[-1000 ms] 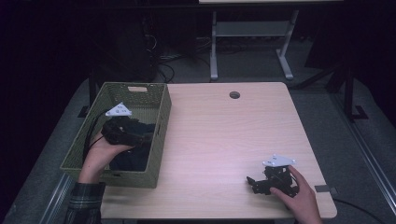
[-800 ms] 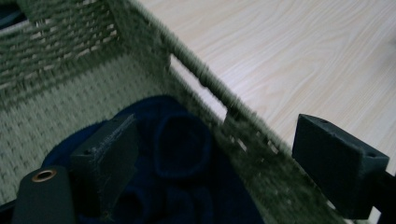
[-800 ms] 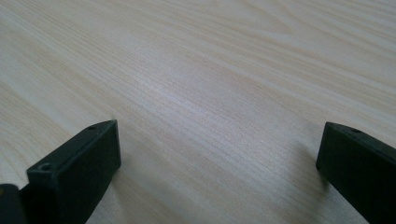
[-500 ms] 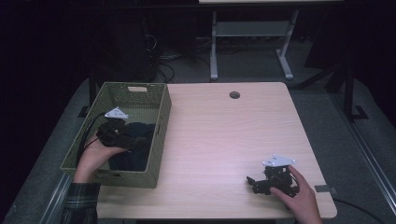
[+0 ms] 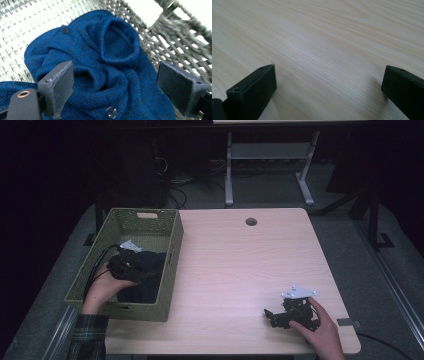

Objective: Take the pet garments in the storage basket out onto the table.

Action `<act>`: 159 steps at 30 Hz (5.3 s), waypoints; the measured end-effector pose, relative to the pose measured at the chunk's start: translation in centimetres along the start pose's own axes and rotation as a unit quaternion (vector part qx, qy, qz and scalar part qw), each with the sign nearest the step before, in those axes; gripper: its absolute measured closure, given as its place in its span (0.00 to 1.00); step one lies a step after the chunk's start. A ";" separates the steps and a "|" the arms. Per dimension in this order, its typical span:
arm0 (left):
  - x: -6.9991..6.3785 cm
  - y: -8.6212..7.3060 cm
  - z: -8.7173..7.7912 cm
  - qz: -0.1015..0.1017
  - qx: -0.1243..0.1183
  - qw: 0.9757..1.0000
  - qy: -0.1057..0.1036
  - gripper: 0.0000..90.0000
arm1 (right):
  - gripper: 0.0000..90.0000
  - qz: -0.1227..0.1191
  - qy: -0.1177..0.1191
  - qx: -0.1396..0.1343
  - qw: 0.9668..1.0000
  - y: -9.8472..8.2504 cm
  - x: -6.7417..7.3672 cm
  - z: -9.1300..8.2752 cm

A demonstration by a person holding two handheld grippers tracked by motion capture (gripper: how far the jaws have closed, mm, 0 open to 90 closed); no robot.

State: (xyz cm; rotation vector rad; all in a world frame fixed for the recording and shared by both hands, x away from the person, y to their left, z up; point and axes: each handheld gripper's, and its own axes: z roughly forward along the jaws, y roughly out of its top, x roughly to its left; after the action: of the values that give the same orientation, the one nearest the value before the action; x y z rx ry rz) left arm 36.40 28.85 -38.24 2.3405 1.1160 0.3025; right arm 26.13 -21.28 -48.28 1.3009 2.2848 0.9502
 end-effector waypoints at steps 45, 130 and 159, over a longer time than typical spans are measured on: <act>0.5 -0.7 4.0 -0.005 0.106 0.994 -0.009 0.73 | 0.00 -0.001 0.000 0.000 1.000 0.0 0.0 0.0; -4.6 5.5 -8.3 -0.020 -0.350 0.928 -0.128 0.76 | 0.00 -0.002 0.002 0.000 1.000 0.0 -0.1 0.0; -10.8 11.1 -4.4 0.035 -0.339 0.921 -0.191 0.76 | 0.00 0.000 0.002 0.000 1.000 0.0 0.0 0.0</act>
State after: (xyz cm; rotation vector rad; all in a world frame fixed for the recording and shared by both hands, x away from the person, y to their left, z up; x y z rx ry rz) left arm 35.02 16.36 -28.25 1.7164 0.6045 0.2008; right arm 26.19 -21.27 -48.27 1.2994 2.2882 0.9539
